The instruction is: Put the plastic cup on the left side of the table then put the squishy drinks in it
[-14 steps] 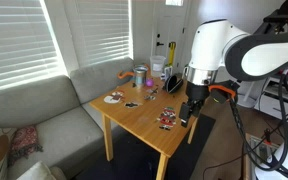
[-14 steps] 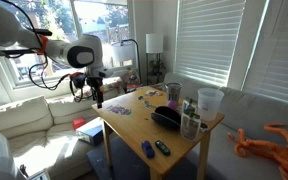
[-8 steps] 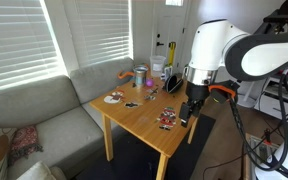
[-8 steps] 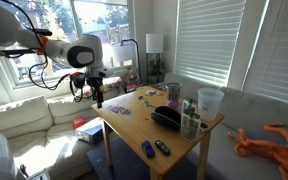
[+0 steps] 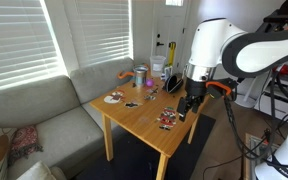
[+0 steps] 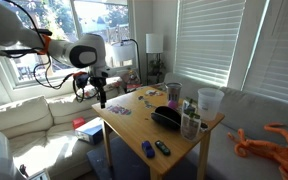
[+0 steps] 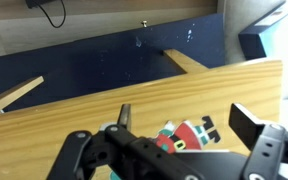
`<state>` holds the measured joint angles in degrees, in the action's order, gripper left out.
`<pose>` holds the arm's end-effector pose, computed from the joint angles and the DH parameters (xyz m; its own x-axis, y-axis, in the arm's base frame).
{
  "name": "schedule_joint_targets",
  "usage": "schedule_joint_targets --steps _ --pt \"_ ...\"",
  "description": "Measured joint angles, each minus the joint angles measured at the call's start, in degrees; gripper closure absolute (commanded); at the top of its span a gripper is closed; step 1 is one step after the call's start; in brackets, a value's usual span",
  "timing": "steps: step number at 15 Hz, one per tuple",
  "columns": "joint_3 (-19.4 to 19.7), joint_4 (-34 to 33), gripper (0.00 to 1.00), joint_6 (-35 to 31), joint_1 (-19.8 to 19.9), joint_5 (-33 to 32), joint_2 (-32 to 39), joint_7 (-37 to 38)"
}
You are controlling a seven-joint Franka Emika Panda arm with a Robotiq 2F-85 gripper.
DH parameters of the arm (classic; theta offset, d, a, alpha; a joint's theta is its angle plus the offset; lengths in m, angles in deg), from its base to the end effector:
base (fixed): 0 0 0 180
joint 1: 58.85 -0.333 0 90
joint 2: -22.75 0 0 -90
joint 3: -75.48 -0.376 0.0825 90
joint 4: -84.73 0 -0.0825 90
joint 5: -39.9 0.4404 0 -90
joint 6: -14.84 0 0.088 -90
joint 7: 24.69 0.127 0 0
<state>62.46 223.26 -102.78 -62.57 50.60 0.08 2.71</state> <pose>0.4332 0.1481 0.4649 0.9592 -0.2822 -0.0177 -0.2827 -0.9558 -0.0814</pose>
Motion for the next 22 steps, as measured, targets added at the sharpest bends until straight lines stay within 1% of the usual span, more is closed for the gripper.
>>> schedule_joint_targets --steps 3,6,10,12,17,19,22 --pt "3.45 -1.36 0.0 -2.04 4.87 -2.34 -0.02 1.39" --pt "6.71 -4.37 0.0 -2.61 9.48 -4.97 -0.1 2.82" --pt "9.83 -8.86 0.0 -2.66 14.26 -6.83 -0.23 7.23" --pt "10.38 -9.81 0.0 -2.66 15.2 -6.98 -0.23 8.68" --pt "10.68 -10.06 0.0 -2.56 15.14 -6.97 -0.05 9.88" --pt "11.42 -11.3 0.0 -2.69 16.73 -8.43 1.07 13.55" --pt "13.58 -15.5 0.0 -4.27 19.77 -11.39 4.45 17.47"
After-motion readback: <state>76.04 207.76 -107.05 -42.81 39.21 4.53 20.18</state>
